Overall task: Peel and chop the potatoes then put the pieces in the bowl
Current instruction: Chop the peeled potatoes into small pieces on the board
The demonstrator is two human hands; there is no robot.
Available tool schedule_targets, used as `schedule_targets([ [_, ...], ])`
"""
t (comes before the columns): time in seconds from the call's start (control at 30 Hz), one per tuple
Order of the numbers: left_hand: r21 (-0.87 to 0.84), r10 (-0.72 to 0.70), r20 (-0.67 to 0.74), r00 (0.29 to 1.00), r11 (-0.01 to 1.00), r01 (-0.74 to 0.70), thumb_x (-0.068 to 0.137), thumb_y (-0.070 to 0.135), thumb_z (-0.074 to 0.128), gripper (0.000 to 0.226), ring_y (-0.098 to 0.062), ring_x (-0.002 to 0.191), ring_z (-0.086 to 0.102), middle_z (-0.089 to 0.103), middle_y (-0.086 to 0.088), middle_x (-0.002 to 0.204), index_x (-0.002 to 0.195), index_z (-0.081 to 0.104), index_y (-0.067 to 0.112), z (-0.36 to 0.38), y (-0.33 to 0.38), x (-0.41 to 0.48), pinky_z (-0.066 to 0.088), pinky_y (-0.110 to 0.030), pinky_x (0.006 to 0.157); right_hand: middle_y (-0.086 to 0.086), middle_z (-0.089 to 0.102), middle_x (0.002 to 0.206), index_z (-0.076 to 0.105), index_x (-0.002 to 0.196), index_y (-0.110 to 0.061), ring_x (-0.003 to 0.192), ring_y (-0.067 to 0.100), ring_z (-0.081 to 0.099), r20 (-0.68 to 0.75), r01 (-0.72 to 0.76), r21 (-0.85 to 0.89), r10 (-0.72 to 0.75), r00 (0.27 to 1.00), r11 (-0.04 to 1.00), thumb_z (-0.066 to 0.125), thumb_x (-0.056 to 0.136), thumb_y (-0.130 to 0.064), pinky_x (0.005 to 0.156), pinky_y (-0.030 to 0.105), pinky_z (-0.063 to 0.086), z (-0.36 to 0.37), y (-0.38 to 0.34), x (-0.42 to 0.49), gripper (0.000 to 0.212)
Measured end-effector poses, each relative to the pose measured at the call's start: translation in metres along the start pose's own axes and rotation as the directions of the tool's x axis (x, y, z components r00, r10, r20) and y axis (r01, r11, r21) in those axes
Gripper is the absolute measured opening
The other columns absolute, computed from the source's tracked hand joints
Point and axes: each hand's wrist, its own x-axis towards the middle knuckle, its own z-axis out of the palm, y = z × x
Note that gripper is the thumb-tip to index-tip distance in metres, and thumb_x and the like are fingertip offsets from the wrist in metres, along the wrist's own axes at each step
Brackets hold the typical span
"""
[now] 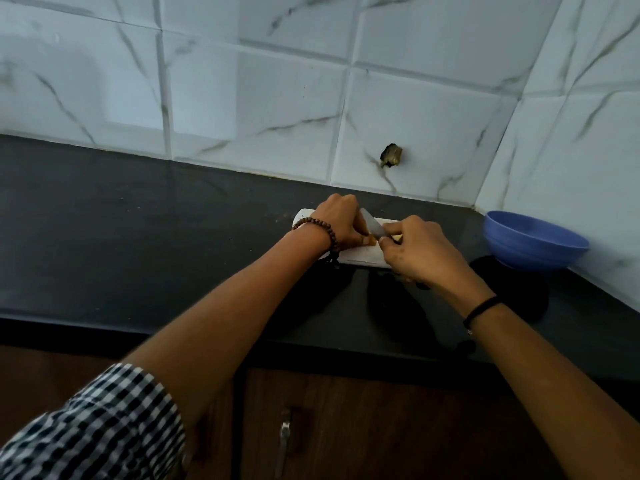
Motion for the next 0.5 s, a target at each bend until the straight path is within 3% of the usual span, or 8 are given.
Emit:
schedule_targets([
  [0.07, -0.009, 0.013, -0.004, 1.000, 1.000, -0.013, 0.074, 0.042, 0.078, 0.035, -0.019, 0.088, 0.063, 0.071, -0.003, 0.093, 0.095, 0.076, 0.014, -0.001, 0.000, 0.000, 0.047, -0.025, 0.070, 0.003, 0.064, 0.073, 0.070, 0.120, -0.024, 0.051, 0.013, 0.058, -0.017, 0.005, 0.017, -0.005, 1.000, 1.000, 0.048, 0.097, -0.020, 0.037, 0.015, 0.037, 0.000, 0.002, -0.002, 0.032],
  [0.23, -0.019, 0.043, -0.007, 0.999, 0.999, -0.043, 0.077, 0.037, 0.077, 0.025, -0.014, 0.084, 0.060, 0.072, -0.001, 0.091, 0.090, 0.079, 0.016, -0.002, 0.001, -0.001, 0.046, -0.023, 0.070, 0.009, 0.071, 0.082, 0.070, 0.120, -0.019, 0.059, 0.023, 0.068, -0.033, -0.009, 0.055, 0.011, 0.999, 0.998, 0.050, 0.098, -0.022, 0.055, 0.031, 0.057, -0.003, 0.003, 0.000, 0.029],
  [0.5, -0.009, -0.003, -0.039, 0.999, 1.000, 0.003, 0.072, 0.039, 0.080, 0.032, -0.019, 0.086, 0.063, 0.070, -0.005, 0.090, 0.089, 0.077, 0.012, 0.001, 0.003, -0.001, 0.053, -0.029, 0.073, 0.015, 0.063, 0.094, 0.066, 0.107, -0.011, 0.058, 0.022, 0.061, 0.022, -0.057, -0.052, 0.058, 0.998, 0.997, 0.050, 0.098, -0.022, 0.045, 0.024, 0.041, 0.002, -0.005, 0.007, 0.022],
])
